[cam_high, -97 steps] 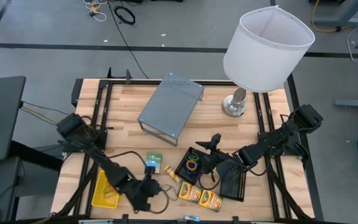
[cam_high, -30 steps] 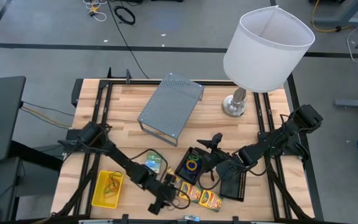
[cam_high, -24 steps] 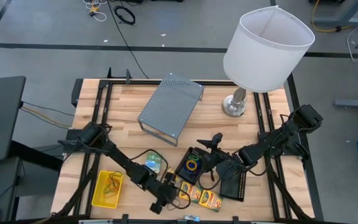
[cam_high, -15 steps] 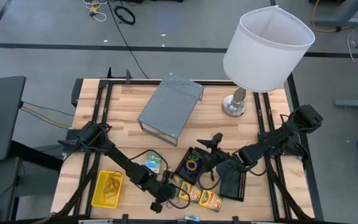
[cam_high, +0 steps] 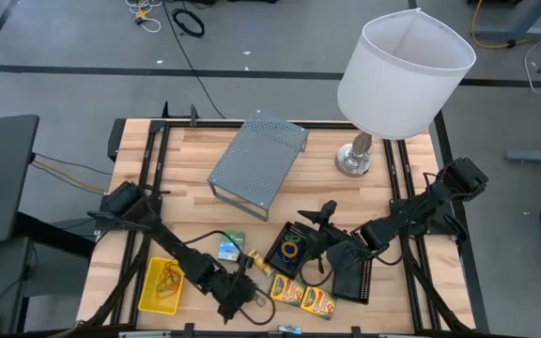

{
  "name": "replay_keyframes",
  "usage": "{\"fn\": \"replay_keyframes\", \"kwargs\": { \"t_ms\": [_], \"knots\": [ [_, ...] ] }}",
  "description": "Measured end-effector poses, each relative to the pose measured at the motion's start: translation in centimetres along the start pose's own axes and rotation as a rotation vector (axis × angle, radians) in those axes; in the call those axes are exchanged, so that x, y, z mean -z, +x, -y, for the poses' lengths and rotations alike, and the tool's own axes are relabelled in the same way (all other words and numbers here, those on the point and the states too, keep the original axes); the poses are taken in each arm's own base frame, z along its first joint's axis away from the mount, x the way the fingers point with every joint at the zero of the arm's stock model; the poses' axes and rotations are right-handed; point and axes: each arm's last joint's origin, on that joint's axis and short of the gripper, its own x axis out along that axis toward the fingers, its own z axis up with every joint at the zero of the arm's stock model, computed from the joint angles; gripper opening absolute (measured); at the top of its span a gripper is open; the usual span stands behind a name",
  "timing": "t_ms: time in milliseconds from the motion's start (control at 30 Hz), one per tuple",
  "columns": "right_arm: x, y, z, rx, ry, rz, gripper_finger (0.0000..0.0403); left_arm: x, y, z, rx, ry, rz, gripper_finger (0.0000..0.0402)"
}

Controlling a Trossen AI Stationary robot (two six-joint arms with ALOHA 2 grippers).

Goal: Pick & Place Office Desk Supplies
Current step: Put the black rubber band into the yellow bin

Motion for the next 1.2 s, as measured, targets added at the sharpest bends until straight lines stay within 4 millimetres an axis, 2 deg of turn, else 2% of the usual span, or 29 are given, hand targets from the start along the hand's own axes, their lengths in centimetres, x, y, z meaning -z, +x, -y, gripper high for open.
{"fn": "replay_keyframes", "kwargs": {
  "t_ms": [167, 300, 400, 500, 667, 767, 1000, 1200],
  "knots": [
    [-0.1, 0.0, 0.0, -0.013, 0.014, 0.007, 0.0188, -1.0, -1.9, 0.7, 0.038, 0.030, 0.090, 0.0002],
    [-0.1, 0.0, -0.1, -0.029, 0.035, 0.012, 0.0188, -2.5, -3.3, 2.0, 0.178, 0.097, 0.243, 0.0001],
    [-0.1, 0.0, -0.1, -0.030, 0.039, 0.013, 0.0188, -3.4, -3.6, 2.5, 0.288, 0.139, 0.362, 0.0001],
    [-0.1, 0.0, -0.1, -0.030, 0.039, 0.013, 0.0188, -3.1, -3.5, 2.5, 0.375, 0.152, 0.472, 0.0001],
    [-0.1, 0.0, -0.1, -0.030, 0.057, 0.012, 0.0188, -1.6, -3.8, 2.1, 0.500, 0.134, 0.753, 0.0001],
    [-0.1, 0.0, -0.1, -0.030, 0.059, 0.012, 0.0188, 0.1, -4.2, 1.7, 0.515, 0.112, 0.883, 0.0001],
    [-0.1, 0.0, -0.1, -0.030, 0.059, 0.011, 0.0188, 3.9, -5.2, 1.0, 0.483, 0.055, 0.869, 0.0001],
    [-0.1, 0.0, -0.1, -0.030, 0.056, 0.011, 0.0188, 6.7, -8.8, 0.7, 0.473, 0.043, 0.841, 0.0001]
  ]
}}
